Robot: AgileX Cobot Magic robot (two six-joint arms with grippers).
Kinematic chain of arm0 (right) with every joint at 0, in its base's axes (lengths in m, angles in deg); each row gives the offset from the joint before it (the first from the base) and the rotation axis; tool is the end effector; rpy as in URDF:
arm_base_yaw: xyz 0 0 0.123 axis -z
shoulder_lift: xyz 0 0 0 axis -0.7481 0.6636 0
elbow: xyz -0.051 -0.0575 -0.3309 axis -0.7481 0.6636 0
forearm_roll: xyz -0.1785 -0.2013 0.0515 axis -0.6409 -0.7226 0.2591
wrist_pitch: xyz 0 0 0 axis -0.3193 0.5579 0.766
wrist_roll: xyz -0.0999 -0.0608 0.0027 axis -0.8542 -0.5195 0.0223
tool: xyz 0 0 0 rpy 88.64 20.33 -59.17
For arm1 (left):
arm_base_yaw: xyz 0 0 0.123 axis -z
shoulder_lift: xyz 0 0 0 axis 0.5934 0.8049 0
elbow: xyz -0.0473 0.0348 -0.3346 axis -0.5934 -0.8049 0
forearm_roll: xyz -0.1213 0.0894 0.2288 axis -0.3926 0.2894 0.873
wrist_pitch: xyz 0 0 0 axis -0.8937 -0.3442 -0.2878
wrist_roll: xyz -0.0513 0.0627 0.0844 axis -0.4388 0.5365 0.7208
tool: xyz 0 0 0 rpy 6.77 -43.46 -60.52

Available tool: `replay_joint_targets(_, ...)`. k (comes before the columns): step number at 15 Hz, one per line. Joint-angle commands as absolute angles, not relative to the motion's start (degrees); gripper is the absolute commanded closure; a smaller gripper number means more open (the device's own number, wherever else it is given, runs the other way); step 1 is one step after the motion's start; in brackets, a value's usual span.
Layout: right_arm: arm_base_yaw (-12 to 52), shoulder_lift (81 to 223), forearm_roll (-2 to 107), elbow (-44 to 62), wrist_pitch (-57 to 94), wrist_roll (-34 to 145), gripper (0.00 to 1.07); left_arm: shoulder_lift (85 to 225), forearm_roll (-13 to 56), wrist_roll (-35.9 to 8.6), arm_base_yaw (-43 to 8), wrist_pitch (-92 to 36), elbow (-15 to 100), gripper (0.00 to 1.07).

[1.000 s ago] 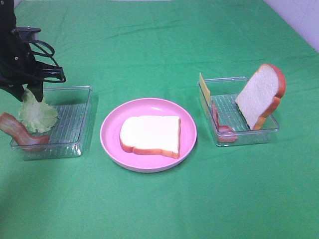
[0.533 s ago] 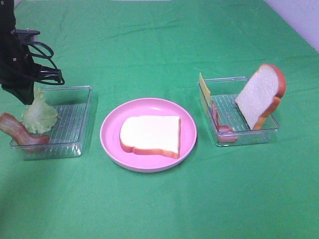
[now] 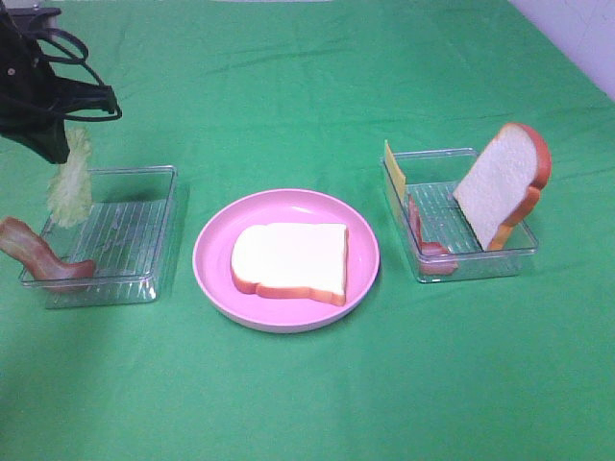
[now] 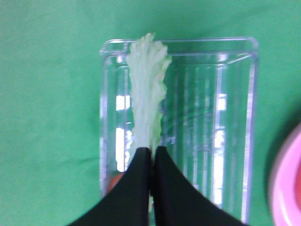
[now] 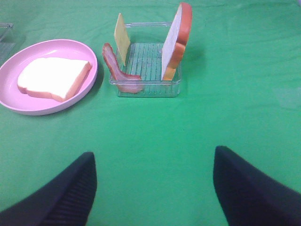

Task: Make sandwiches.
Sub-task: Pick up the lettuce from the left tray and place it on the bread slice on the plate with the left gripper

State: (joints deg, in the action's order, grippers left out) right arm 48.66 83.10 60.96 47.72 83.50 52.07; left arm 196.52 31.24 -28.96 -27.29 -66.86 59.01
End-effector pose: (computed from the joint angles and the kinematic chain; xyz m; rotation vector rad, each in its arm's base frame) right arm -0.0198 0.0153 0.2762 -0.1518 2.0381 0.0848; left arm 0.4534 -0.0805 0.2517 -0.1175 2.7730 -0.1995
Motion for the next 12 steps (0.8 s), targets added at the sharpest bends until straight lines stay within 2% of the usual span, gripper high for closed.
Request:
replay_joint_targets(1,49.1,82.2,61.4,47.7,82.9,51.3,0.41,195.7,28.0,-27.4,-27.0,-65.7,59.2,1.07)
replay_joint_targets(2,49.1,82.2,61.4,47.7,82.9,51.3,0.41,195.4,18.9,-22.5,-26.5,-64.2,59.2,1.07)
replay_joint_targets(4,49.1,82.2,61.4,47.7,82.9,51.3,0.41,195.8,5.8,-15.1,-23.5,-62.7,59.2,1.07)
replay_joint_targets(6,49.1,82.2,61.4,47.7,82.9,51.3,0.41,196.9,-2.3,-9.3,-18.9,-61.9,59.2,1.07)
replay_joint_targets(7,49.1,82.2,61.4,47.7,82.9,51.3,0.41,198.4,-5.0,-8.3,-15.7,-62.0,59.2,1.07)
replay_joint_targets(8,49.1,82.2,61.4,47.7,82.9,51.3,0.41,198.4,-5.0,-8.3,-15.7,-62.0,59.2,1.07)
replay_joint_targets(11,49.1,82.2,61.4,47.7,82.9,51.3,0.41,202.7,-5.8,-7.9,-8.5,-61.6,59.2,1.07)
replay_joint_targets(12,49.1,82.2,61.4,47.7,82.9,51.3,0.41,202.7,-5.8,-7.9,-8.5,-61.6,59.2,1.07)
